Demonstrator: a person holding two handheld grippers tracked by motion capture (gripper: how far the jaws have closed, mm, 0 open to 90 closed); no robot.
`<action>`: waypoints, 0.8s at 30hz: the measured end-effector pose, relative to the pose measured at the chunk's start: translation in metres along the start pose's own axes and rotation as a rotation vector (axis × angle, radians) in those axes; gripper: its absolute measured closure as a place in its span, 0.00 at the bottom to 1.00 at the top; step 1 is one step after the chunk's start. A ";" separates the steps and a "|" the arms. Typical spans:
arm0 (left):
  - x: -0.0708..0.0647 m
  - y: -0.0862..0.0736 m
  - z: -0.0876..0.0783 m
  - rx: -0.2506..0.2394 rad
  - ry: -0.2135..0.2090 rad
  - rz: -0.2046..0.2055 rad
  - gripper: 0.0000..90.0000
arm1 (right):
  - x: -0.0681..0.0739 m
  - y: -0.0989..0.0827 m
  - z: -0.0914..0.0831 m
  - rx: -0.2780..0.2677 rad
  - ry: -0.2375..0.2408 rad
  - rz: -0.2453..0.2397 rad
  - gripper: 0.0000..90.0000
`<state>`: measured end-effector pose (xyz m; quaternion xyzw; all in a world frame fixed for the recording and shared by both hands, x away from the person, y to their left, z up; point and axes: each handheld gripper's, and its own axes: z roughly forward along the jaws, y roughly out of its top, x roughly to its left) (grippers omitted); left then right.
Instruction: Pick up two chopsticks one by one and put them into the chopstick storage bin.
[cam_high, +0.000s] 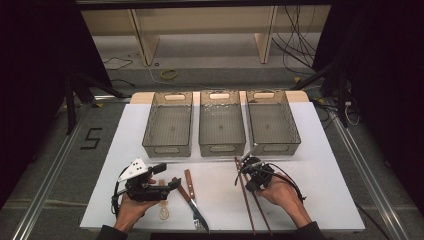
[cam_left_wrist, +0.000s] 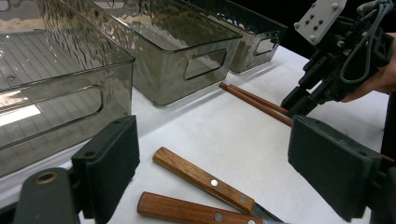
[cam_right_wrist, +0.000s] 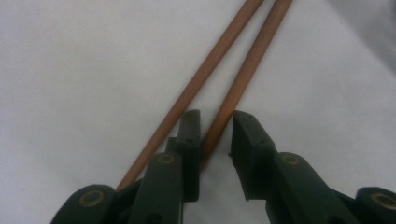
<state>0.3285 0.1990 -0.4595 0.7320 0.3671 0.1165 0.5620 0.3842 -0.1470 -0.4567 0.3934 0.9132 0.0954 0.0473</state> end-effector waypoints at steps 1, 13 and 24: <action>0.000 0.000 0.000 0.000 0.000 0.000 0.18 | -0.001 0.000 0.000 0.003 0.002 0.006 0.85; 0.000 0.000 0.000 0.001 -0.001 0.001 0.18 | -0.008 0.000 -0.001 0.009 -0.004 0.017 0.93; 0.001 0.000 0.000 0.001 0.000 0.002 0.18 | -0.009 -0.001 -0.003 -0.008 -0.005 0.002 0.94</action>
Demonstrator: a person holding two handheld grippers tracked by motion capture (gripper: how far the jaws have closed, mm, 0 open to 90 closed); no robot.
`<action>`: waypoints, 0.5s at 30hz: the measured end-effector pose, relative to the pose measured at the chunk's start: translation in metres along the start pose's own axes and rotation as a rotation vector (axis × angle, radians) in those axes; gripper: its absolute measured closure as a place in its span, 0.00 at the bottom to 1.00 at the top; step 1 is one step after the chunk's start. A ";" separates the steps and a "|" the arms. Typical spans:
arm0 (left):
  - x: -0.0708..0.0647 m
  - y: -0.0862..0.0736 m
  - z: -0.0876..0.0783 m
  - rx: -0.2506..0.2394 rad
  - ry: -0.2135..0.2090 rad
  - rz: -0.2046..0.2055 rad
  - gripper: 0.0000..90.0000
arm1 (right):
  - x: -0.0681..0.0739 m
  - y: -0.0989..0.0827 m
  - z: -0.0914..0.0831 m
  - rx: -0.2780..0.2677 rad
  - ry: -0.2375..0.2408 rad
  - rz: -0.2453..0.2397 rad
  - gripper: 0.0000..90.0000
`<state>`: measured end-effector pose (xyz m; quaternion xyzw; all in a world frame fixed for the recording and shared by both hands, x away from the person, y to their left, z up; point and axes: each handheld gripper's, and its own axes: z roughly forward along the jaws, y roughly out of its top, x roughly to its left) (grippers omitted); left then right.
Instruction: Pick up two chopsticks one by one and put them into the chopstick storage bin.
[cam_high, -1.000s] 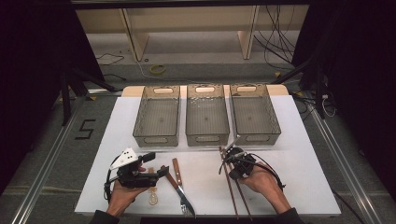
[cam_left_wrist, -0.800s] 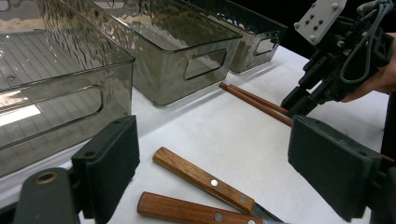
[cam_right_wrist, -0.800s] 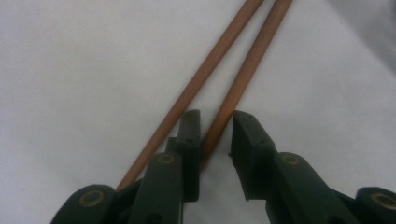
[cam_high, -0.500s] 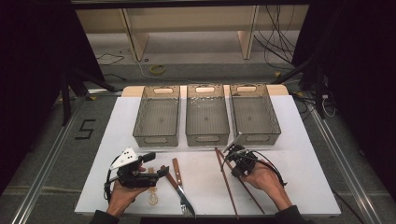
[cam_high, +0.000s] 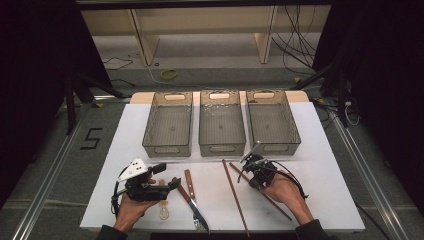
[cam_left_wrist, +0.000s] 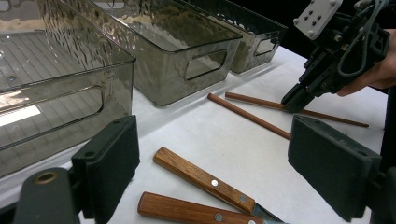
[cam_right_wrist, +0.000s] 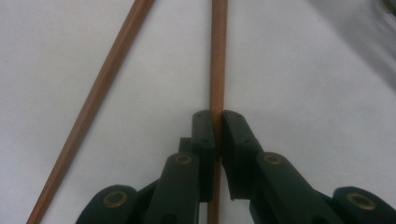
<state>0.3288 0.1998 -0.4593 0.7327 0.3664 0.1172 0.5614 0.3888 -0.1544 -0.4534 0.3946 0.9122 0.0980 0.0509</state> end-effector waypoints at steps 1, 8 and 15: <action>0.000 0.000 0.000 0.000 0.001 0.000 0.18 | 0.000 0.000 0.000 0.000 0.000 0.000 0.94; 0.000 0.000 0.001 0.001 -0.003 0.000 0.18 | 0.001 -0.002 -0.020 -0.059 0.005 -0.045 0.94; 0.001 0.003 0.009 0.032 -0.026 -0.012 0.18 | 0.016 0.002 -0.038 -0.100 0.017 -0.143 0.94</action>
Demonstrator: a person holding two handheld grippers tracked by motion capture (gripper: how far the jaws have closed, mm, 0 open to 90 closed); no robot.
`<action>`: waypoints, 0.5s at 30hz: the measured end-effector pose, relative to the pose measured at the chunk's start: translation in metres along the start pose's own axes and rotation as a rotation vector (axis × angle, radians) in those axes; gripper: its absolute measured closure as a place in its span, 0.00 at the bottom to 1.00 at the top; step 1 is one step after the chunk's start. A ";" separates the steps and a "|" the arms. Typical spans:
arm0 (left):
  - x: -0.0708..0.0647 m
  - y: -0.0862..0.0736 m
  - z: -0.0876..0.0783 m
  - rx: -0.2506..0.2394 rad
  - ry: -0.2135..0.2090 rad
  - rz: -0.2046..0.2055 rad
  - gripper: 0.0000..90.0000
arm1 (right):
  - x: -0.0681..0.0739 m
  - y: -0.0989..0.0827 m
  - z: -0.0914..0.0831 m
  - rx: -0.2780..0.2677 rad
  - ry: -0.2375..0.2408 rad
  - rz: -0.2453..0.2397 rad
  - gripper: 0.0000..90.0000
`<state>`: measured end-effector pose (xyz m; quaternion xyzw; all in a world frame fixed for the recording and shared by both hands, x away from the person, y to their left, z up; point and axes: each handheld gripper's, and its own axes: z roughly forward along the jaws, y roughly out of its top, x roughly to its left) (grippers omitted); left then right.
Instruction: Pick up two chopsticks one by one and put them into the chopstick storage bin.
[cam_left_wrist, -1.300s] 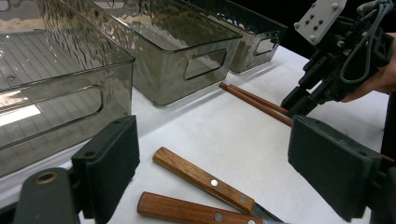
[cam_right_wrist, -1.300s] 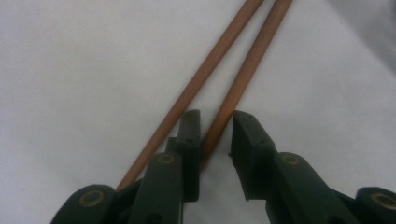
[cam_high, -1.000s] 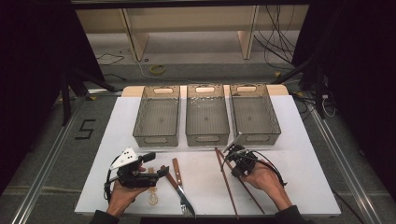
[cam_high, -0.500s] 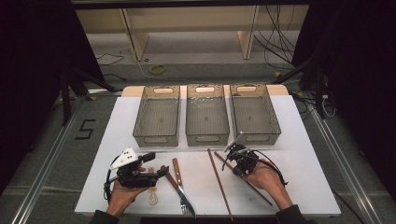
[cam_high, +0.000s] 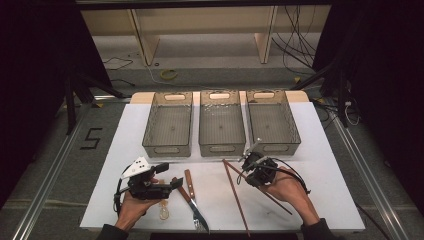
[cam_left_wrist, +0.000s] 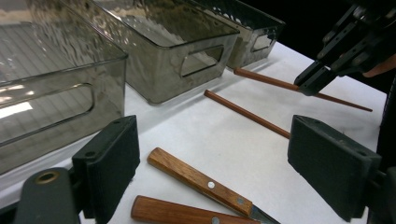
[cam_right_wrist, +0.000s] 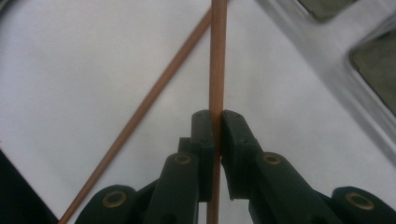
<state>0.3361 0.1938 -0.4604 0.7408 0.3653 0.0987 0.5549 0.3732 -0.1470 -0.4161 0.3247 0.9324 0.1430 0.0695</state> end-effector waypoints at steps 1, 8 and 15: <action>0.000 0.001 0.002 0.014 -0.004 0.003 0.18 | 0.002 0.001 -0.002 -0.004 0.003 -0.012 0.94; -0.003 0.016 0.011 0.067 -0.047 0.046 0.19 | 0.018 0.008 -0.008 -0.011 0.017 -0.119 0.94; -0.007 0.031 0.028 0.151 -0.093 0.129 0.21 | 0.031 0.013 -0.011 -0.022 0.031 -0.204 0.94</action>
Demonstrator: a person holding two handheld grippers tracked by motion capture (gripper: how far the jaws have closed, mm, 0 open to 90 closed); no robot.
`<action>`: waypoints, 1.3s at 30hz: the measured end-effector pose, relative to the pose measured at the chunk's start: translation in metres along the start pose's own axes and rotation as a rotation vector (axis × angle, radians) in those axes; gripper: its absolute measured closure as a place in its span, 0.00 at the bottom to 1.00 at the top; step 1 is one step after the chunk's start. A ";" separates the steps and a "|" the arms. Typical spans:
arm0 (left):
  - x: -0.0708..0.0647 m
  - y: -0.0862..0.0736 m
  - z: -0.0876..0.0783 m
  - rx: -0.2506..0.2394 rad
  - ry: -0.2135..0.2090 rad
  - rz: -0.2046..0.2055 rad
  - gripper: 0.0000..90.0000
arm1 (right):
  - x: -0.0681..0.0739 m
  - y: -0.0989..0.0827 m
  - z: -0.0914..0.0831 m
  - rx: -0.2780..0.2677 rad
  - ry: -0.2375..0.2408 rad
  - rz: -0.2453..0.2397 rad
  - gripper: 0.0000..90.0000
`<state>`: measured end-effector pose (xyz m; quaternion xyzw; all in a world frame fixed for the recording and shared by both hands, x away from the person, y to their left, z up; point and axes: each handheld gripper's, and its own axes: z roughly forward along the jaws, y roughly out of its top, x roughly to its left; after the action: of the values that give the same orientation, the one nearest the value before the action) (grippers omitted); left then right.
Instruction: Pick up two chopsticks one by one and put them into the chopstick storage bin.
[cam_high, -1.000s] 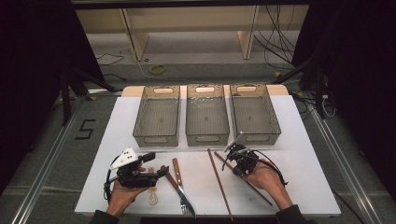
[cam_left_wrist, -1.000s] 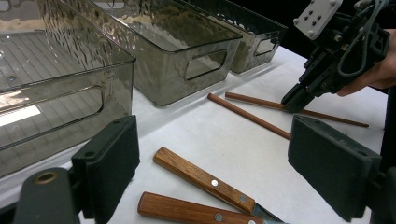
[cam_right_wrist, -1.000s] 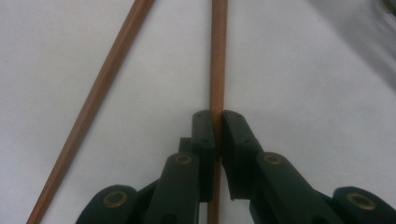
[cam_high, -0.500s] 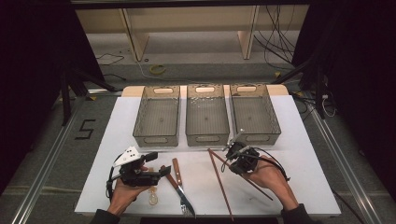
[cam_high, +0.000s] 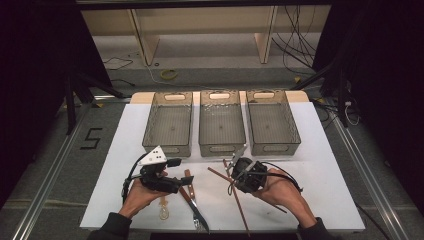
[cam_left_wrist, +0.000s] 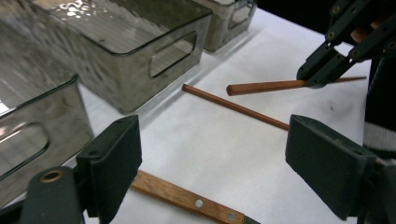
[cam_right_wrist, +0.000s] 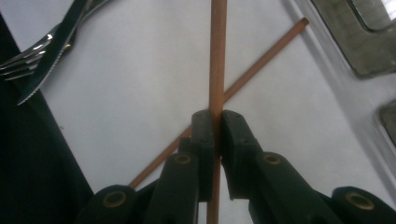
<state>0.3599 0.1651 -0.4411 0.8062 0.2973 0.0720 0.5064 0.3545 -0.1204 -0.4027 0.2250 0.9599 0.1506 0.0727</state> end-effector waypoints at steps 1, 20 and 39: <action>-0.001 0.002 0.002 0.013 -0.012 0.013 0.21 | 0.000 0.000 0.000 0.000 0.000 0.000 0.94; -0.039 0.015 0.034 0.242 -0.146 0.305 0.37 | 0.031 0.011 -0.003 0.005 0.036 -0.206 0.94; -0.055 0.010 0.038 0.304 -0.228 0.458 0.73 | 0.041 0.013 -0.001 0.005 0.061 -0.337 0.94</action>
<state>0.3347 0.1024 -0.4403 0.9219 0.0564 0.0479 0.3804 0.3229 -0.0909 -0.4001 0.0564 0.9862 0.1407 0.0670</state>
